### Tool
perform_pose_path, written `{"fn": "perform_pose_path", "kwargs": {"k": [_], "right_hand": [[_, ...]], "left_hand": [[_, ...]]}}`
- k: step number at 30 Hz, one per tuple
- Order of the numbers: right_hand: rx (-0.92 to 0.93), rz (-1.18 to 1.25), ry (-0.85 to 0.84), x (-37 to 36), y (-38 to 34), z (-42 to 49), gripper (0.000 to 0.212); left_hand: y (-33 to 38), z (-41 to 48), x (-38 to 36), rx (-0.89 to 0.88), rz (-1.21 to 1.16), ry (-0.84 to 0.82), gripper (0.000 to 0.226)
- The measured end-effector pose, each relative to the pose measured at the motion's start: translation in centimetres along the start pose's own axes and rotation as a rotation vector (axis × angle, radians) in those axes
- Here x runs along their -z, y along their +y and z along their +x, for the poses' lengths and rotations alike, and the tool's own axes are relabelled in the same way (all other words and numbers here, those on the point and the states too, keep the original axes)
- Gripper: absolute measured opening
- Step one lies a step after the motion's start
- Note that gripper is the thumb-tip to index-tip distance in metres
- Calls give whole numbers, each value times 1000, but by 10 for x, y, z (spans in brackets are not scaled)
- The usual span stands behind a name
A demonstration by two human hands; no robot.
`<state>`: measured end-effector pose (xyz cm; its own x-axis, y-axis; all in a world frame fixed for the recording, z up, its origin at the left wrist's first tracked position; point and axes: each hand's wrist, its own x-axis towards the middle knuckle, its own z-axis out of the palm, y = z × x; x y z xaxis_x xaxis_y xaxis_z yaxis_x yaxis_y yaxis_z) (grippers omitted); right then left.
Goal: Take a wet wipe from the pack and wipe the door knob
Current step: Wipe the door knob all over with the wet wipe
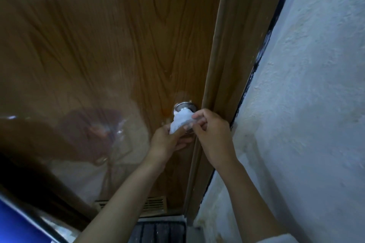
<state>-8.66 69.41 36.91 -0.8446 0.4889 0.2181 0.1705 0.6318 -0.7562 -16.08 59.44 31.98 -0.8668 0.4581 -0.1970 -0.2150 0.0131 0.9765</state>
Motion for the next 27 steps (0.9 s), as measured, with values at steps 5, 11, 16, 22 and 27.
{"fn": "perform_pose_path", "kwargs": {"k": [5,11,16,22,27], "right_hand": [[42,-32,105,-12,7,-3,22],[254,-194,321,-23,11,-11,16],[328,-353,436,-26,11,-14,16],[290,-167,335,-29,18,-13,29],[363,-125,394,-37,27,-18,24]], "left_hand": [[1,-14,0,-252,385,277,16],[14,-22,-2,-559,635,441,41],[22,-28,-4,-626,869,446,37],[21,-39,-7,-810,962,512,41],[1,-27,1,-852,884,293,18]]}}
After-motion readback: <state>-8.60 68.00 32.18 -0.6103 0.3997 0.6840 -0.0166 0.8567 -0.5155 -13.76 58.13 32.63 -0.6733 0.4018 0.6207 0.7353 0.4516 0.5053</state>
